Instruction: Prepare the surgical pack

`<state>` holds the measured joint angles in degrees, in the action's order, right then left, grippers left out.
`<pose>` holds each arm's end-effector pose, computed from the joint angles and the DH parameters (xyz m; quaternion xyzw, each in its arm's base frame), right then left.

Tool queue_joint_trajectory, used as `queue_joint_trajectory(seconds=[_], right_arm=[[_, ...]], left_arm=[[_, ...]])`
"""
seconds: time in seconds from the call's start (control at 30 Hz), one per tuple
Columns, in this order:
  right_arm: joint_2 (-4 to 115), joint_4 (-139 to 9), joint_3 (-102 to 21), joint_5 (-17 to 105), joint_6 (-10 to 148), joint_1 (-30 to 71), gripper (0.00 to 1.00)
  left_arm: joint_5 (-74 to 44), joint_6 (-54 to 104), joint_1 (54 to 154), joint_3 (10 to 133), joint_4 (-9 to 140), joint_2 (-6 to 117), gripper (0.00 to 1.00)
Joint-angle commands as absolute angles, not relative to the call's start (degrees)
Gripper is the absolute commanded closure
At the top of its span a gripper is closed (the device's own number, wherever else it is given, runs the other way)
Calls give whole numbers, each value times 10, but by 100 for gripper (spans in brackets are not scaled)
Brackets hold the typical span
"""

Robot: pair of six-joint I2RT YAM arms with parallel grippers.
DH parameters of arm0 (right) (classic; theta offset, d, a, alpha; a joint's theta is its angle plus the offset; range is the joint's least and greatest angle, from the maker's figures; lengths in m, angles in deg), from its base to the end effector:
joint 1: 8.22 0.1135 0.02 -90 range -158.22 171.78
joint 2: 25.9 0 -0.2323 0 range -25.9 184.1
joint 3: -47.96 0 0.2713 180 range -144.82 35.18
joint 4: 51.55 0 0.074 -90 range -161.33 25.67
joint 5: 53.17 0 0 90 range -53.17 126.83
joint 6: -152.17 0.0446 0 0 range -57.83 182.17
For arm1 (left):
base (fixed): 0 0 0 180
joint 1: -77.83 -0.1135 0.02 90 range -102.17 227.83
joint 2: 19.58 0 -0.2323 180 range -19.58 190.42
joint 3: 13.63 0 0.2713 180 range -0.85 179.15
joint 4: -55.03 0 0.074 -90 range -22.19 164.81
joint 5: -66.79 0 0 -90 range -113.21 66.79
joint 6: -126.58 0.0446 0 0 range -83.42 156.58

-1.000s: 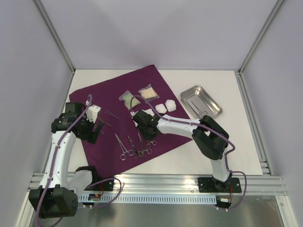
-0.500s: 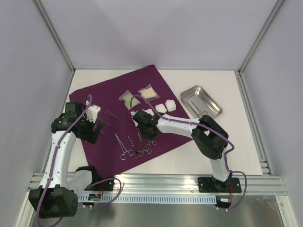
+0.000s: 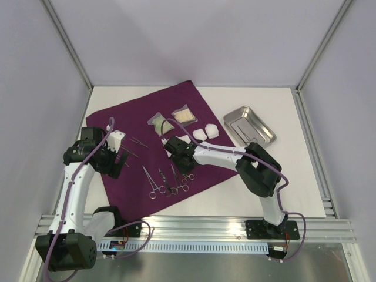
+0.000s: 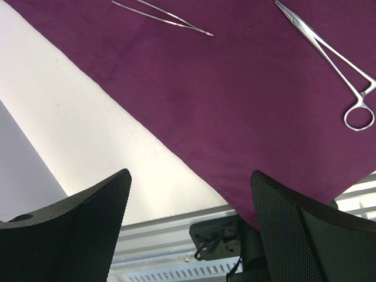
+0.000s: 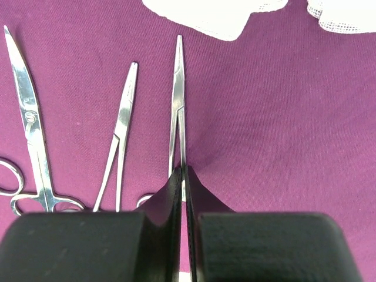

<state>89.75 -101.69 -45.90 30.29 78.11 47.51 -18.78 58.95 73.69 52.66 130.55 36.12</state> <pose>0.2346 0.3353 0.1097 -0.3271 0.9302 0.0461 0.1601 0.2057 0.0114 0.2480 0.1628 0.9618 0.0130 0.2197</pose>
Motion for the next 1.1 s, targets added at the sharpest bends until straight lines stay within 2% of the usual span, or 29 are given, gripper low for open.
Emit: queue_joint_trajectory(seconds=[0.0, 0.3, 0.8, 0.9, 1.07], right_arm=[[942, -1013, -444, 293, 771, 472, 100], [843, -957, -423, 299, 749, 472, 100], [770, -927, -404, 311, 732, 452, 100], [733, -933, -417, 320, 694, 408, 99], [697, -967, -449, 359, 583, 257, 100]], left_arm=[[-186, 598, 738, 539, 1297, 351, 8], [-178, 595, 738, 553, 1302, 352, 8], [-177, 596, 739, 557, 1307, 350, 8], [-169, 597, 739, 562, 1311, 351, 8], [-156, 603, 738, 583, 1315, 369, 8]])
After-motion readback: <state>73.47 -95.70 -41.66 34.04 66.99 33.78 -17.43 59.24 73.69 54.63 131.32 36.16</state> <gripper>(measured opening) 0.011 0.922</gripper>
